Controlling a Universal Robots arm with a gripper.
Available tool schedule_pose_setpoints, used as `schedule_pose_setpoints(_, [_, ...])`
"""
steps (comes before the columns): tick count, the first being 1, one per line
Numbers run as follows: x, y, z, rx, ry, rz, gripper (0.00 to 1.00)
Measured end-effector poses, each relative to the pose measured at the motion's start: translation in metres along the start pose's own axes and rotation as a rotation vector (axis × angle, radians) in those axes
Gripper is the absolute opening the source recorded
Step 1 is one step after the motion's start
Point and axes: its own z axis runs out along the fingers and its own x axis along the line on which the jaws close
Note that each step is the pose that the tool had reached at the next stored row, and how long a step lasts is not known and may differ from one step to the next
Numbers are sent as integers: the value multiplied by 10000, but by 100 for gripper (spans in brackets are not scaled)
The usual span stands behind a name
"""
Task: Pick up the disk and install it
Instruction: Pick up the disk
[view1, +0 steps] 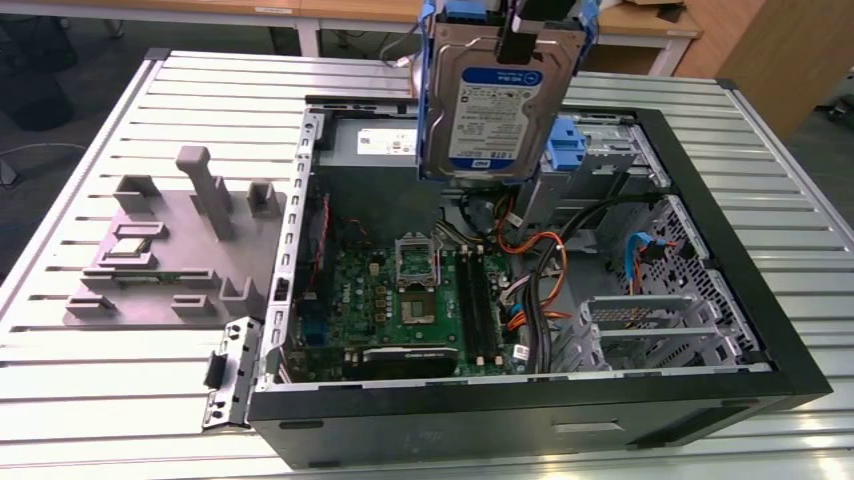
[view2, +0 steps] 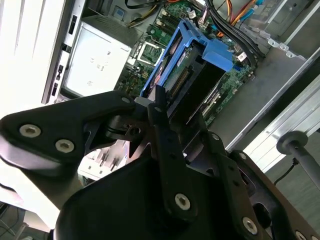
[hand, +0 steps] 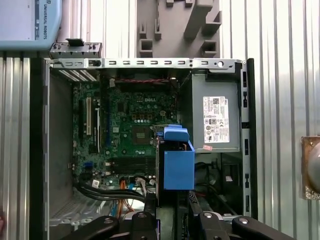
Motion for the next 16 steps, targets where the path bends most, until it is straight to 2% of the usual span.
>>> schedule_pose_setpoints(4, [38, -5, -1, 0, 0, 0, 35])
schedule_pose_setpoints(16, [59, -6, -3, 0, 0, 0, 35])
